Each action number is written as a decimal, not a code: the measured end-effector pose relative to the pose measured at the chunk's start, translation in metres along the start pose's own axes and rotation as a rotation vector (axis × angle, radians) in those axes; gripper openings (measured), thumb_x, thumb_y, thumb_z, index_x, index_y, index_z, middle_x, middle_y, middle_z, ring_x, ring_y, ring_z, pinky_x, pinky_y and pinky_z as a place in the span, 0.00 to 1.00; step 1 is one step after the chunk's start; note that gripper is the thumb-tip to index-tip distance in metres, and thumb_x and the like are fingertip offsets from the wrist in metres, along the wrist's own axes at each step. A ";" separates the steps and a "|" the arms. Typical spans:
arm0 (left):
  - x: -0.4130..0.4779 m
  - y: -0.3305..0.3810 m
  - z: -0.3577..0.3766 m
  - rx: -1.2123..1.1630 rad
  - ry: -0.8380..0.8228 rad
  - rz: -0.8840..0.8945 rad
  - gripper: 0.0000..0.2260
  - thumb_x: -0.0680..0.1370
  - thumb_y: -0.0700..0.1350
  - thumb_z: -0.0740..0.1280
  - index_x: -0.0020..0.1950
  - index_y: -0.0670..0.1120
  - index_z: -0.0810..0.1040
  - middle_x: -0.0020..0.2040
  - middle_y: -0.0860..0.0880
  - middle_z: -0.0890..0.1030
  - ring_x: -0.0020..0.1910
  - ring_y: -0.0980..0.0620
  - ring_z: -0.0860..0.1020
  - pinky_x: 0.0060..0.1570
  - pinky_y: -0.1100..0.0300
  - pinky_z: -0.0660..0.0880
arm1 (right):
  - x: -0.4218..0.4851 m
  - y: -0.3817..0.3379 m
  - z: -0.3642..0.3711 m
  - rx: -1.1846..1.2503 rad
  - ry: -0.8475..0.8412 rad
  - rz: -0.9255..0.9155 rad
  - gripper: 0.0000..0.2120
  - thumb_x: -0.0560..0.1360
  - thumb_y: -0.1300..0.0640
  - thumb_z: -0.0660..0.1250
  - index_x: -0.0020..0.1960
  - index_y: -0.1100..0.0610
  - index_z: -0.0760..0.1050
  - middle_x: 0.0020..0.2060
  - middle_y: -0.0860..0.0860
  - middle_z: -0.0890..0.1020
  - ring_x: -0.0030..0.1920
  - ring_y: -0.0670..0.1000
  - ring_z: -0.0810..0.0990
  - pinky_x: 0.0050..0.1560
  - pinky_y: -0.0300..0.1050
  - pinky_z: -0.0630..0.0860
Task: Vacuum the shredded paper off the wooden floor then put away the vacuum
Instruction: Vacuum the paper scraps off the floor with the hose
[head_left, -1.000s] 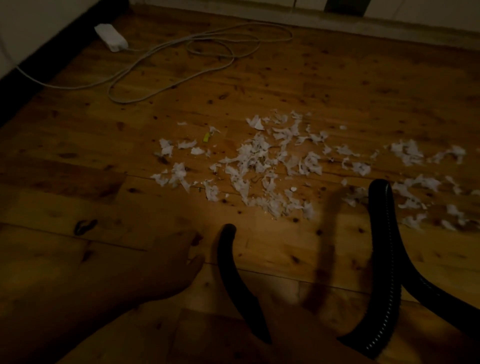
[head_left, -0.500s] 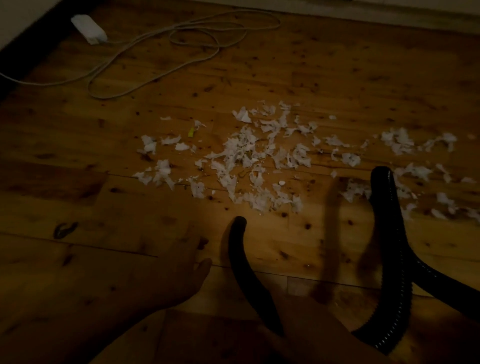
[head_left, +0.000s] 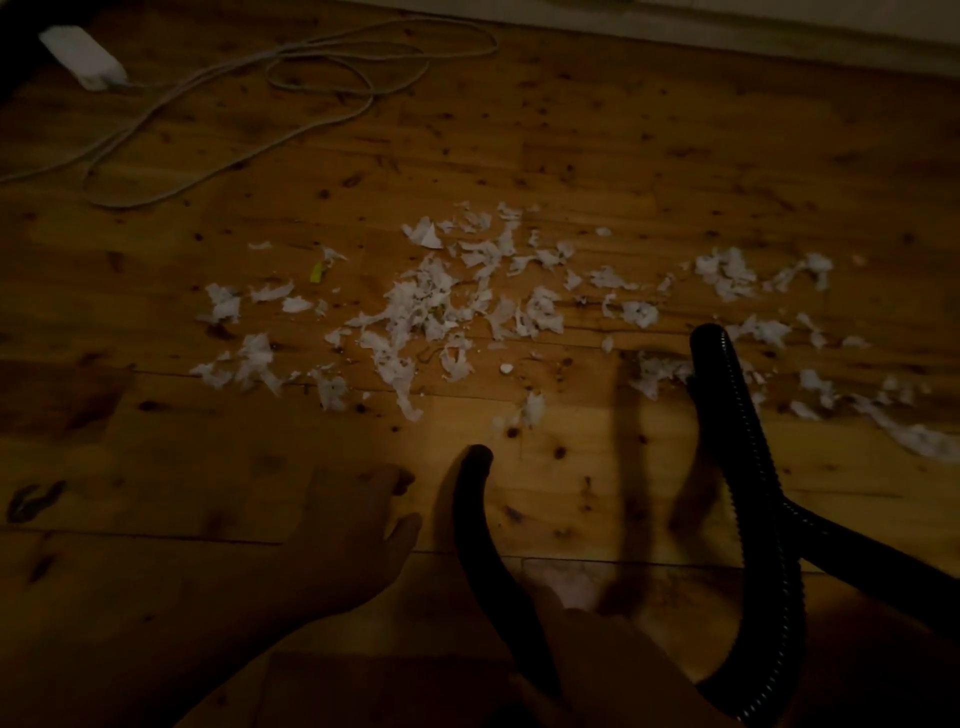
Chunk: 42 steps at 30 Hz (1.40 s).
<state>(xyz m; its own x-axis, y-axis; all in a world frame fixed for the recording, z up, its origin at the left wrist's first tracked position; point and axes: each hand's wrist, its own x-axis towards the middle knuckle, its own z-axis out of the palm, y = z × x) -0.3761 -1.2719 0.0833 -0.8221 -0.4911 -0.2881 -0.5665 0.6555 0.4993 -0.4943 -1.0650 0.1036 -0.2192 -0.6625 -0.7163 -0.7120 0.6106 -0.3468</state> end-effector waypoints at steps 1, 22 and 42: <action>0.001 0.002 0.000 0.026 0.037 0.022 0.30 0.72 0.63 0.53 0.61 0.44 0.77 0.52 0.49 0.81 0.48 0.47 0.81 0.46 0.54 0.73 | 0.002 0.000 0.003 -0.003 0.008 -0.008 0.35 0.77 0.40 0.60 0.78 0.47 0.47 0.77 0.47 0.57 0.69 0.53 0.72 0.64 0.51 0.73; 0.009 0.010 -0.011 0.005 -0.113 -0.123 0.20 0.81 0.51 0.60 0.72 0.49 0.64 0.70 0.51 0.69 0.68 0.51 0.69 0.64 0.57 0.68 | -0.004 -0.006 -0.012 -0.017 0.071 0.017 0.31 0.78 0.40 0.60 0.76 0.48 0.53 0.74 0.47 0.61 0.65 0.53 0.74 0.60 0.46 0.74; -0.040 -0.024 -0.096 0.265 -0.257 -0.201 0.22 0.83 0.53 0.56 0.75 0.49 0.58 0.73 0.51 0.64 0.48 0.58 0.73 0.47 0.69 0.69 | 0.043 -0.061 -0.038 -0.105 -0.038 -0.229 0.27 0.78 0.43 0.64 0.70 0.52 0.61 0.60 0.54 0.77 0.58 0.55 0.77 0.48 0.43 0.71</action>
<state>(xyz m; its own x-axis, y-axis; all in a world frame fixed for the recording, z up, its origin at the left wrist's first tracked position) -0.3245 -1.3229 0.1612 -0.6616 -0.4874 -0.5698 -0.6847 0.7026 0.1940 -0.4857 -1.1478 0.1168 -0.0202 -0.7602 -0.6494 -0.8061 0.3967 -0.4393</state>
